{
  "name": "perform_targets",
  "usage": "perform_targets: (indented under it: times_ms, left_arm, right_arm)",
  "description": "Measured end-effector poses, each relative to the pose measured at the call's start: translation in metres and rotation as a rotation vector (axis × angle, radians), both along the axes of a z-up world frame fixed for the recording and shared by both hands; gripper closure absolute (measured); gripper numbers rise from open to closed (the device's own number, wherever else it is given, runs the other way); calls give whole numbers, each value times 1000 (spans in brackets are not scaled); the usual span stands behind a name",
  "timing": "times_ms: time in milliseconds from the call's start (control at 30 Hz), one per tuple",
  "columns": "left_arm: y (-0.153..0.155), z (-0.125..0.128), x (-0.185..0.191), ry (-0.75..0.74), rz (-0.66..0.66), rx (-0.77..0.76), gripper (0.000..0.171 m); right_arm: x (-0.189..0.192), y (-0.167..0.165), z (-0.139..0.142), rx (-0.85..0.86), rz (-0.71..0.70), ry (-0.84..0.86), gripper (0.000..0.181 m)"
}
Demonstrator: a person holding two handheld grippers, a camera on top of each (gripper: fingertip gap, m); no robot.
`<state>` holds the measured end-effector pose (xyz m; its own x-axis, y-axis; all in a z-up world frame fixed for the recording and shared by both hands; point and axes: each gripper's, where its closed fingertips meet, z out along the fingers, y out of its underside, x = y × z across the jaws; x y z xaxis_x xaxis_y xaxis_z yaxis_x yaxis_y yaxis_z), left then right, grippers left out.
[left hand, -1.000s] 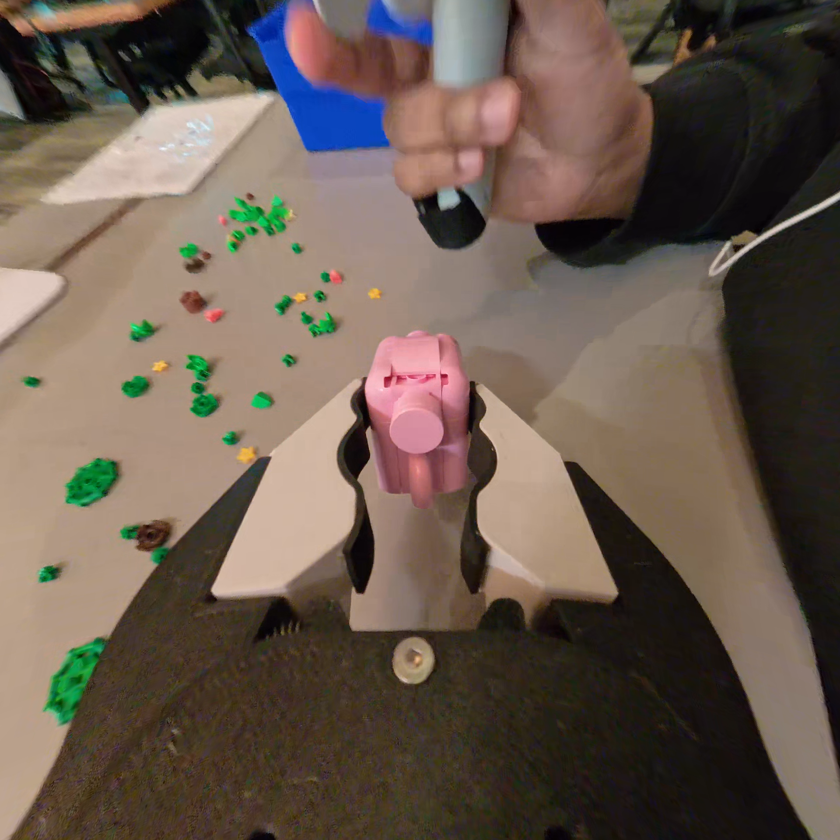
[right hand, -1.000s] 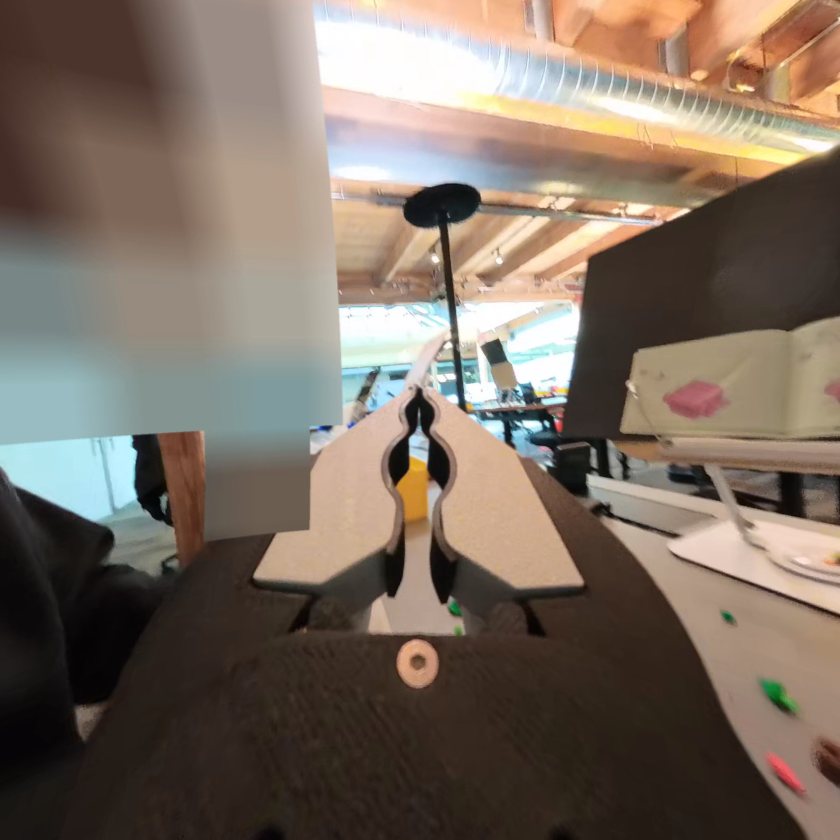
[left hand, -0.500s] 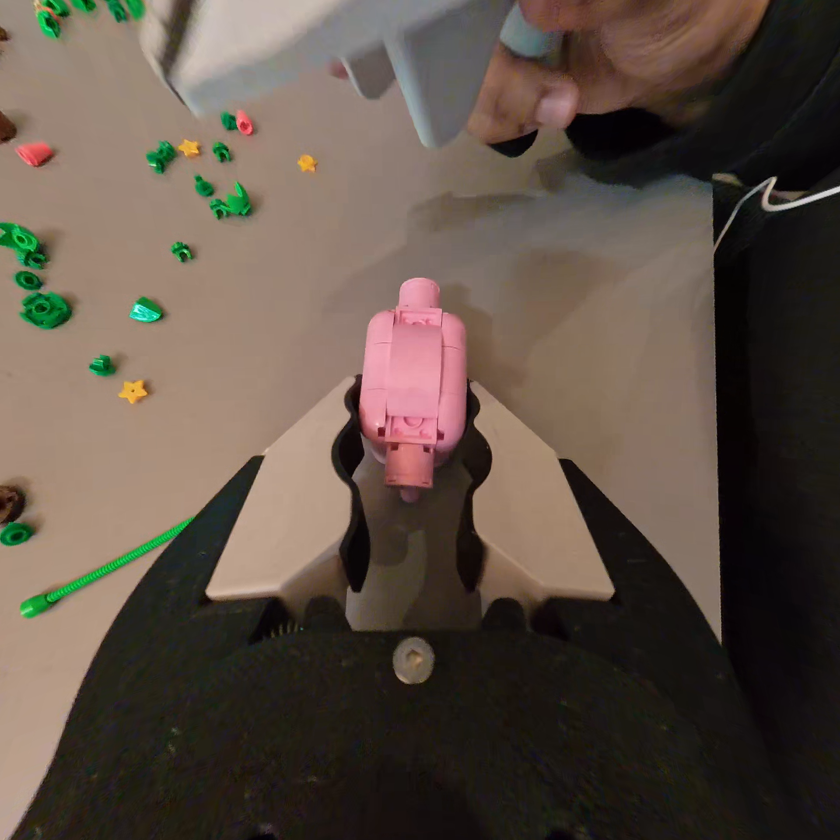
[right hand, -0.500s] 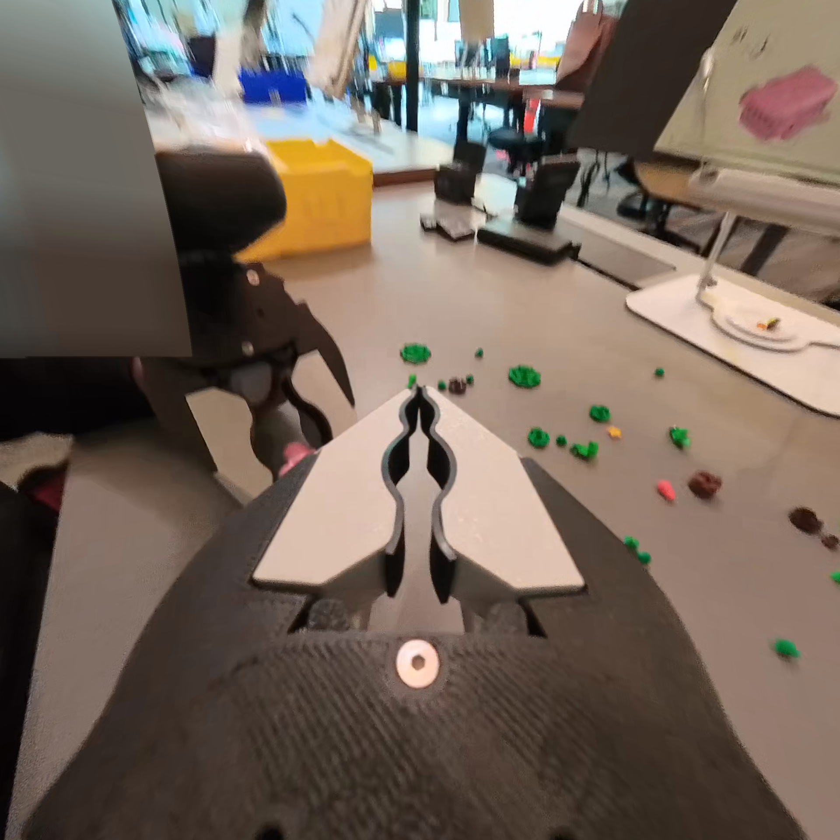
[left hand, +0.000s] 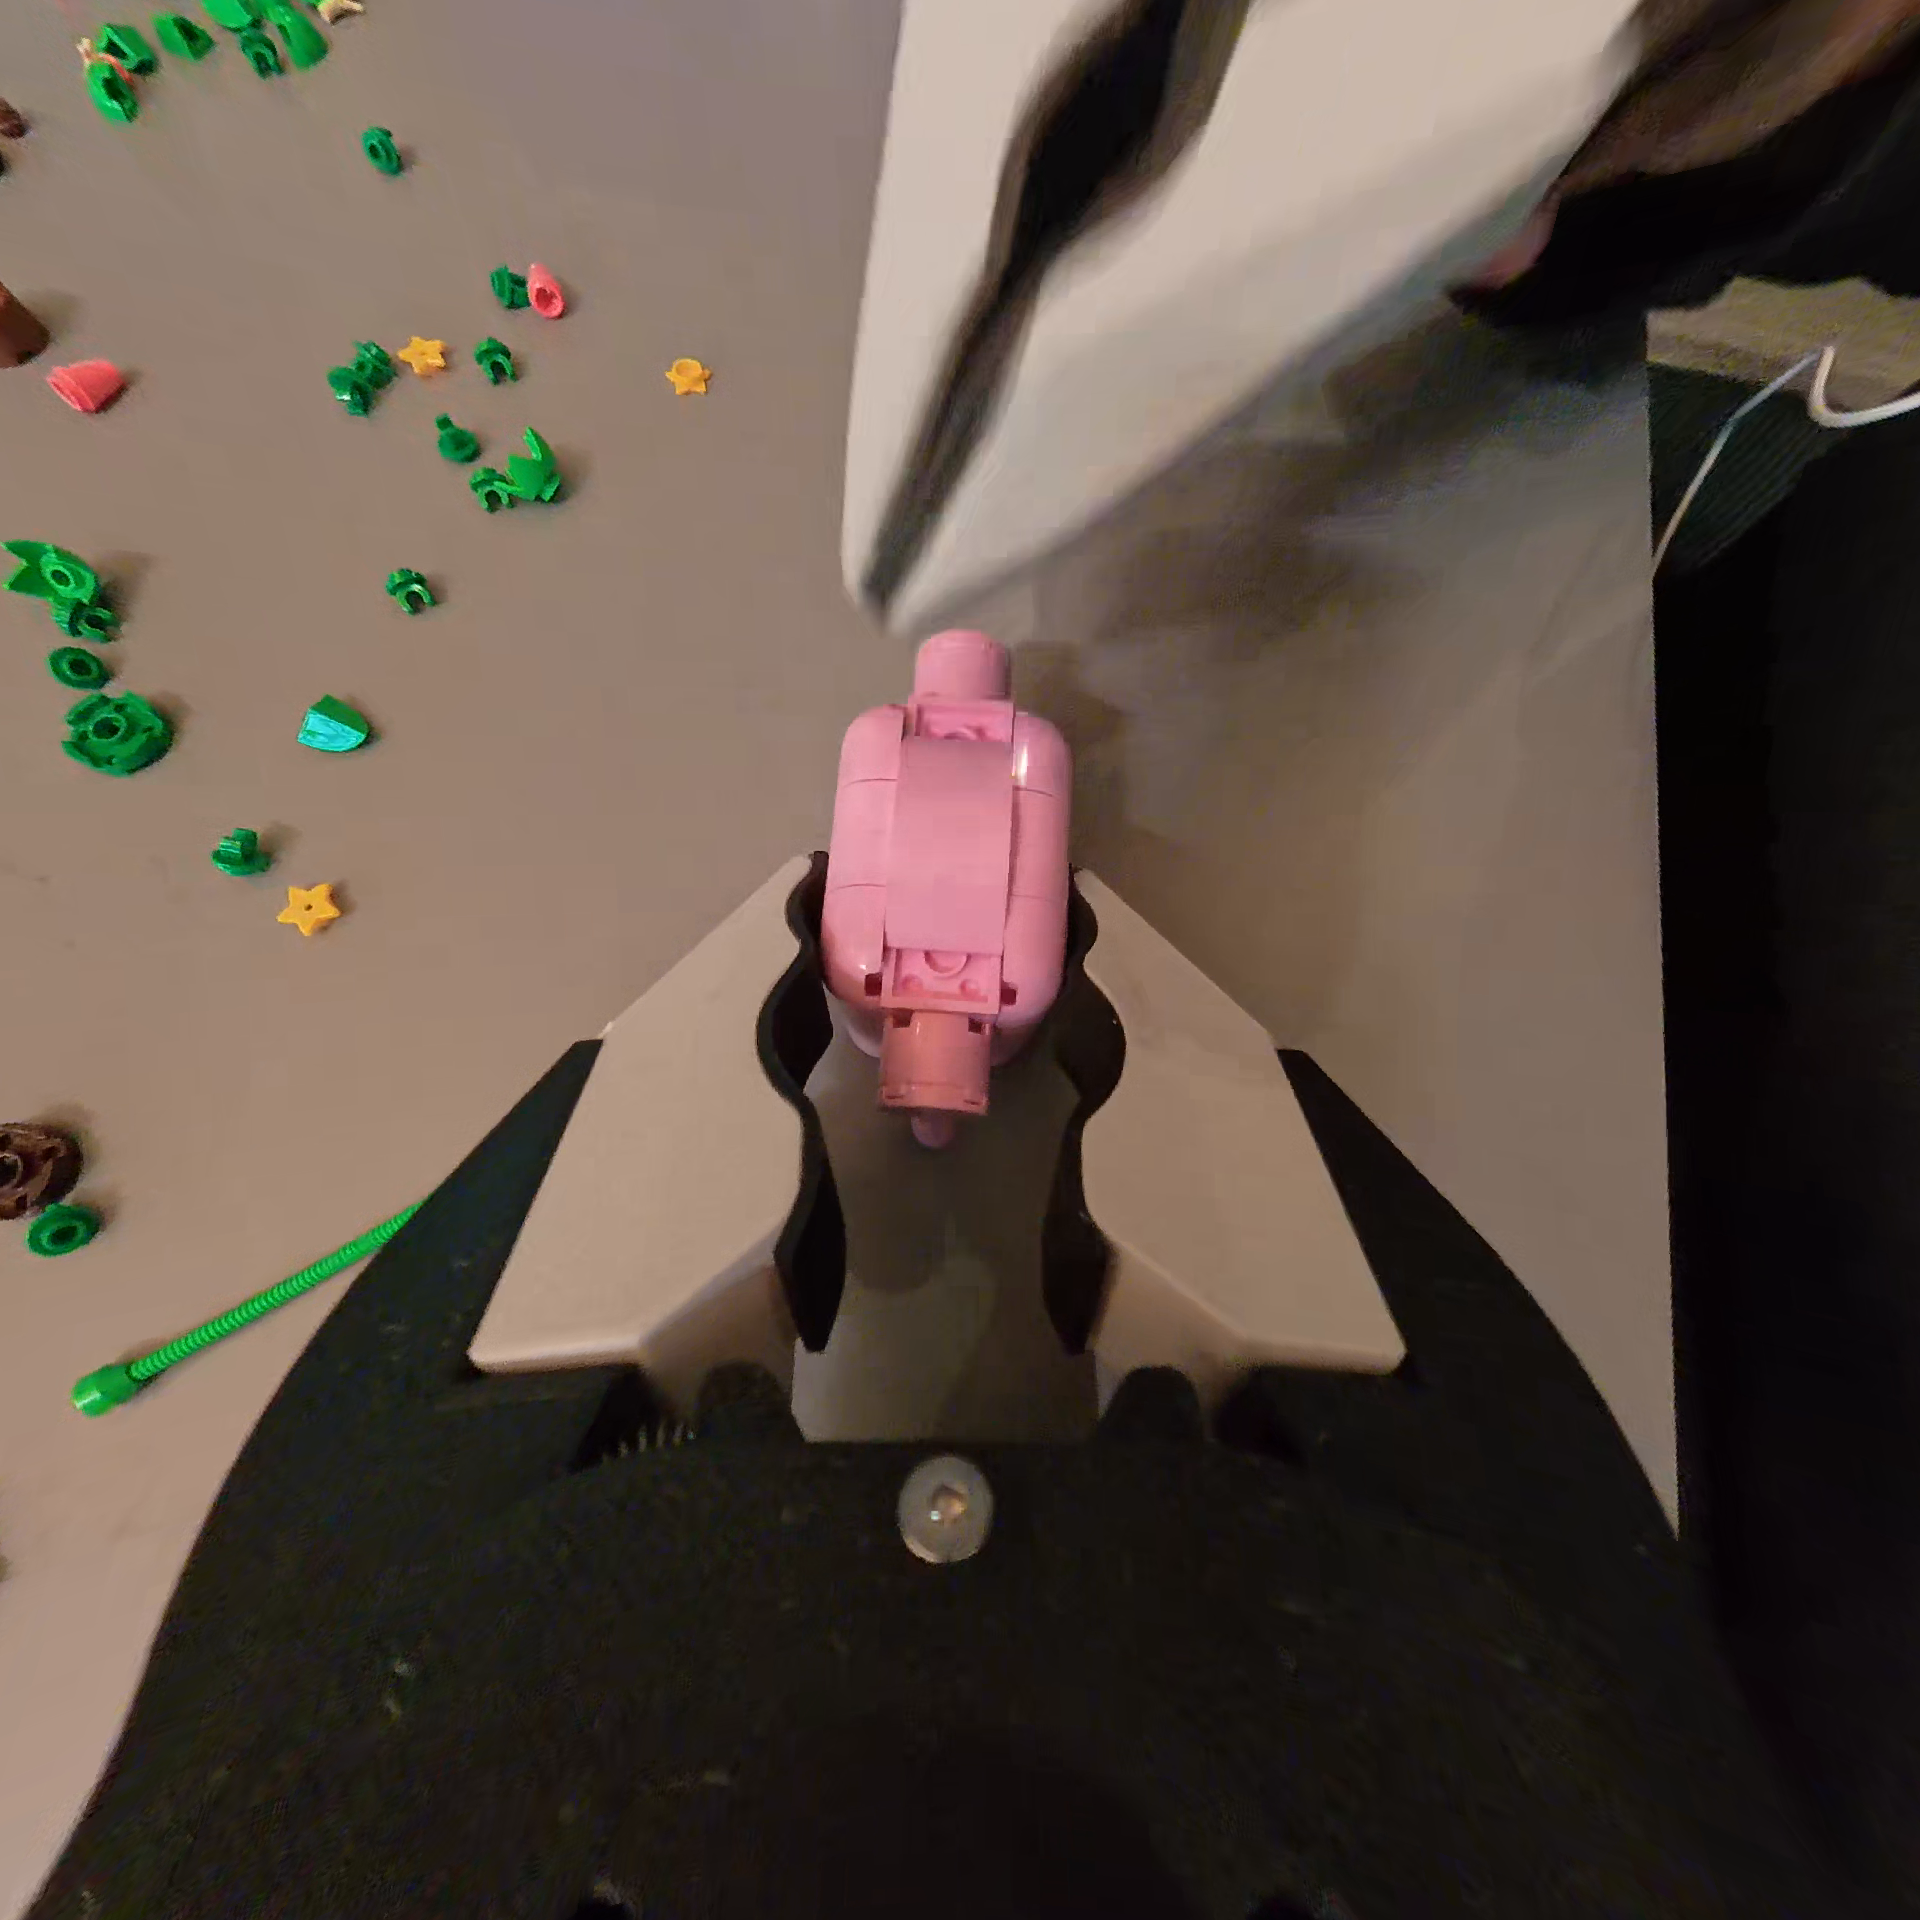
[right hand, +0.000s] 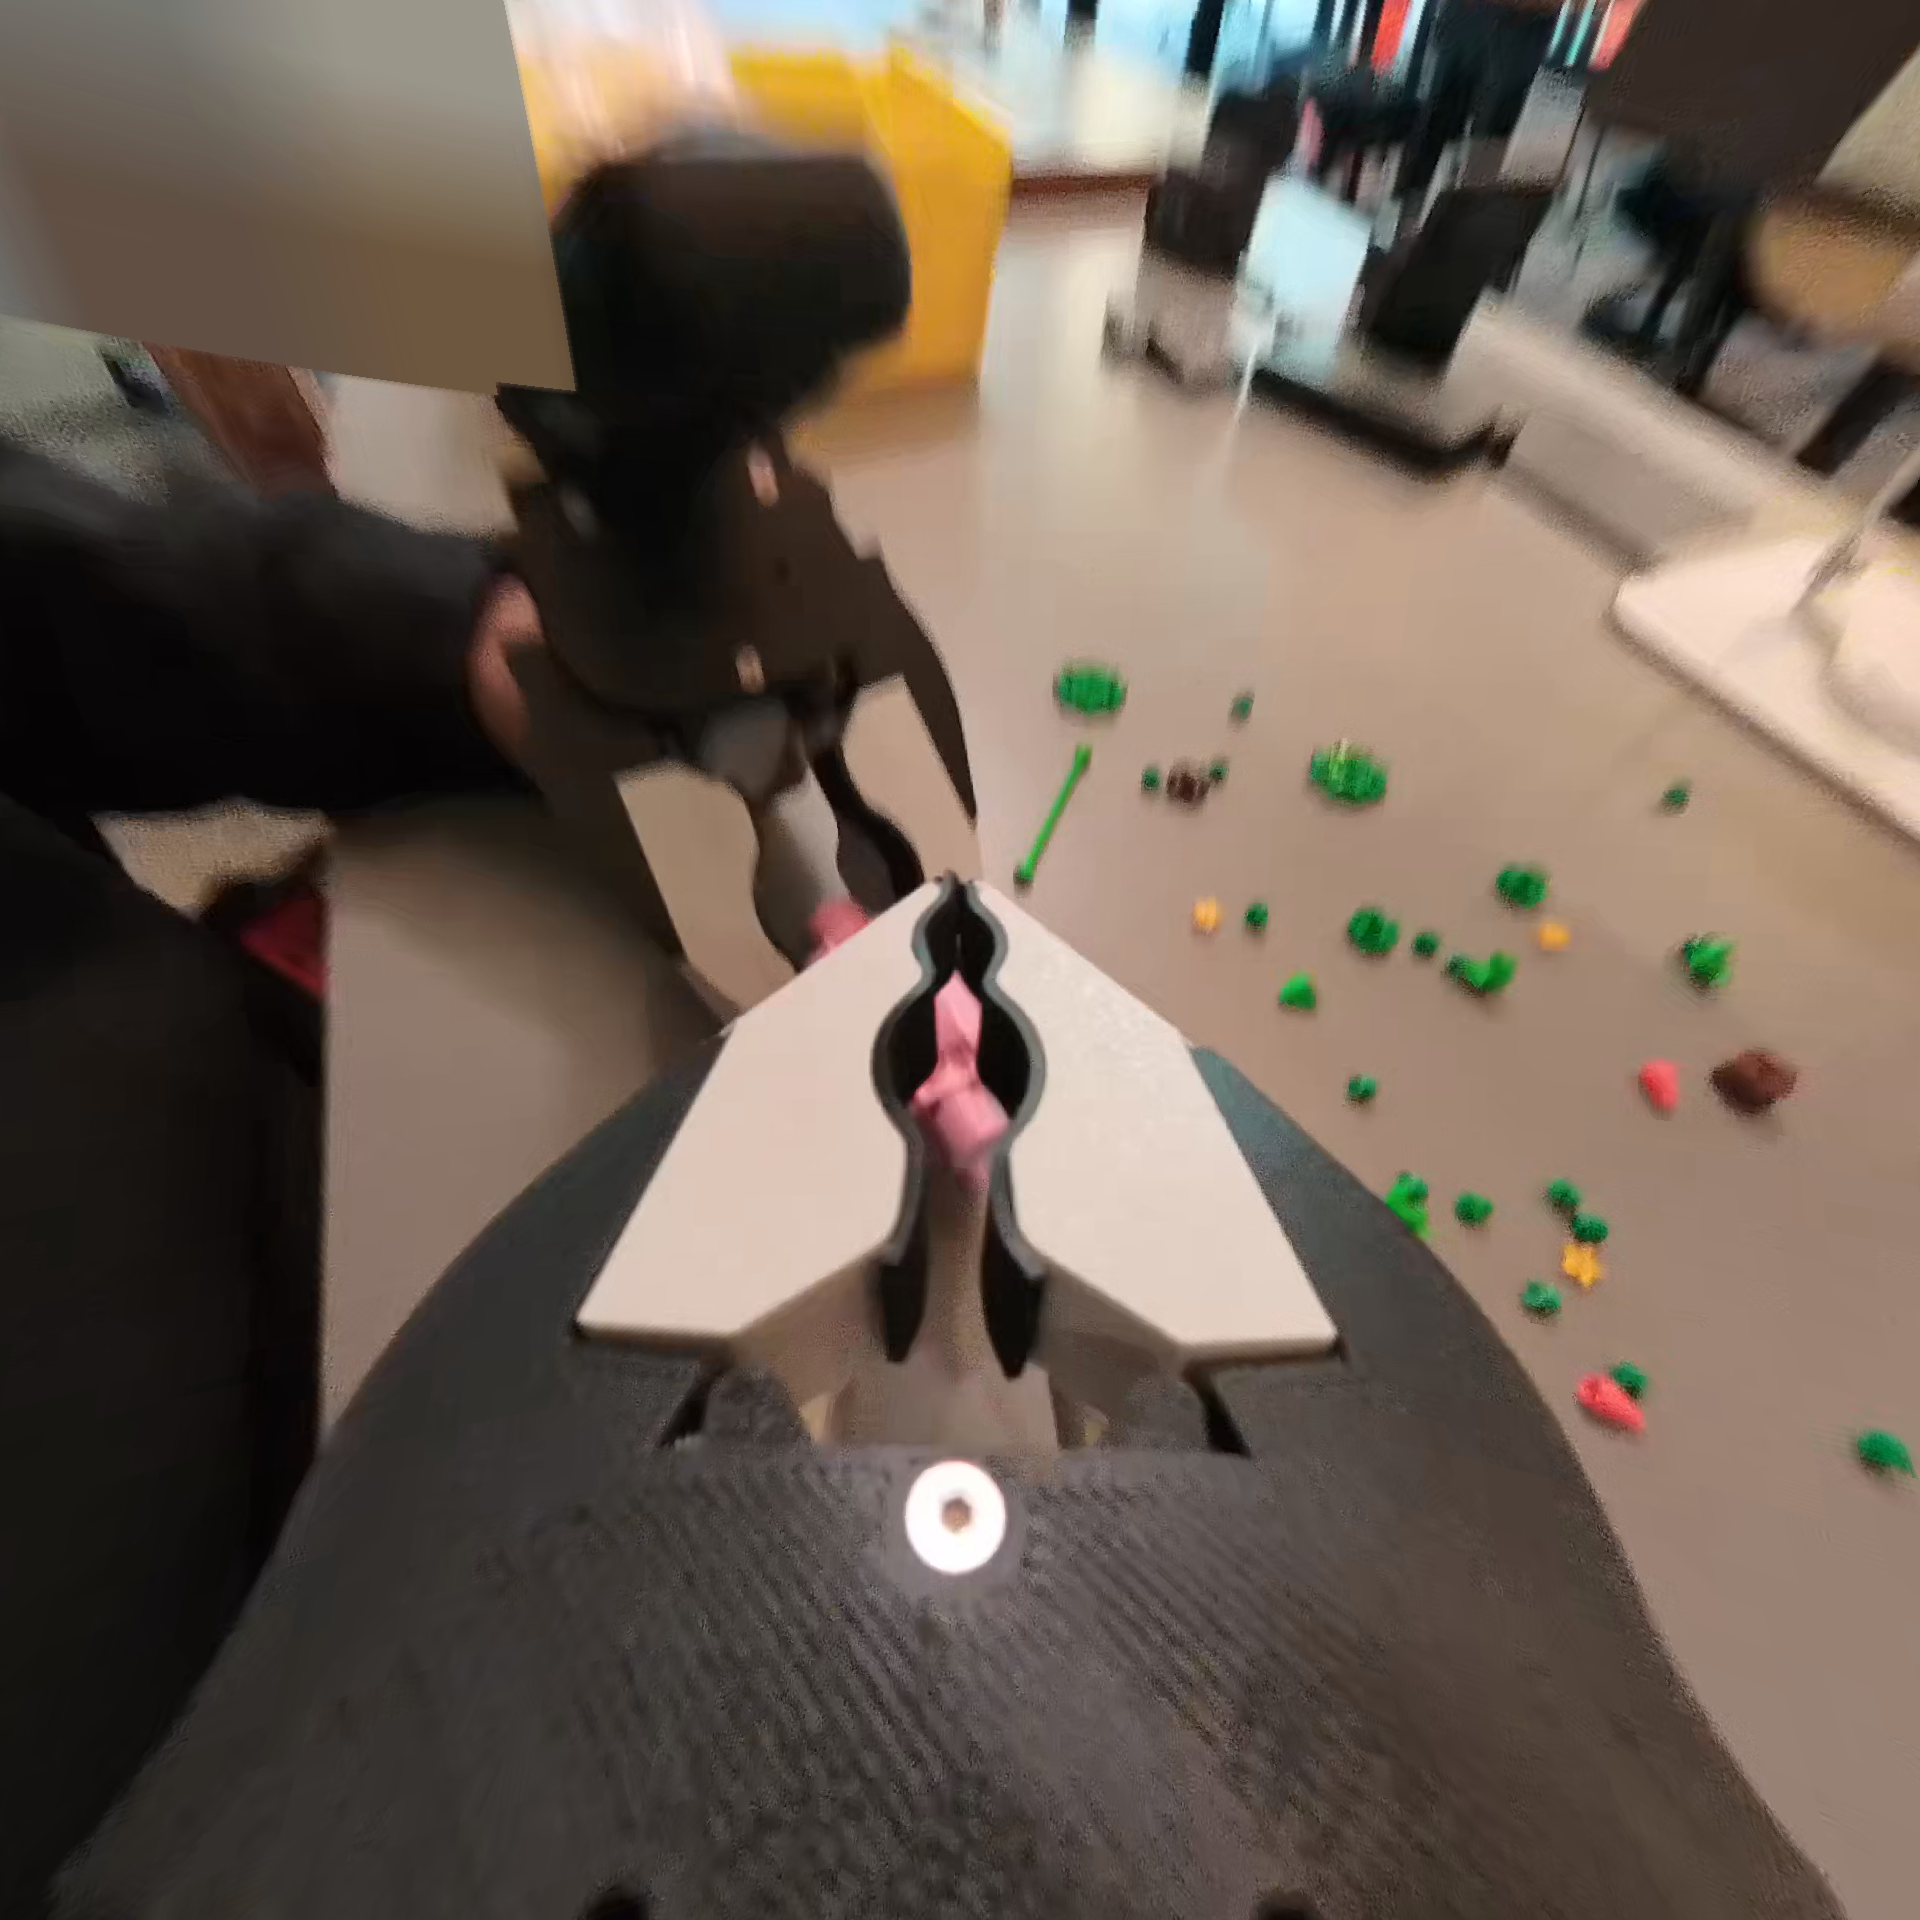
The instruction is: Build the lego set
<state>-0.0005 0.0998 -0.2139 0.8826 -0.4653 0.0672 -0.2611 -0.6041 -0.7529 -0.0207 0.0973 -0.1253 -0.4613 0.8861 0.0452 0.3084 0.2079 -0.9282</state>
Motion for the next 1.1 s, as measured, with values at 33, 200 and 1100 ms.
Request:
perform_targets:
  times_ms: [33,200,1100]
  left_arm:
    - [0,0,0,5,0,2,132]
    - [0,0,0,-16,1,-9,132]
    - [-1,-1,0,-3,-3,-9,132]
  right_arm:
    - [0,-1,15,-42,1,53,181]
    - [1,-9,-39,-31,25,-163,181]
    - [-11,-6,-13,19,-19,-24,181]
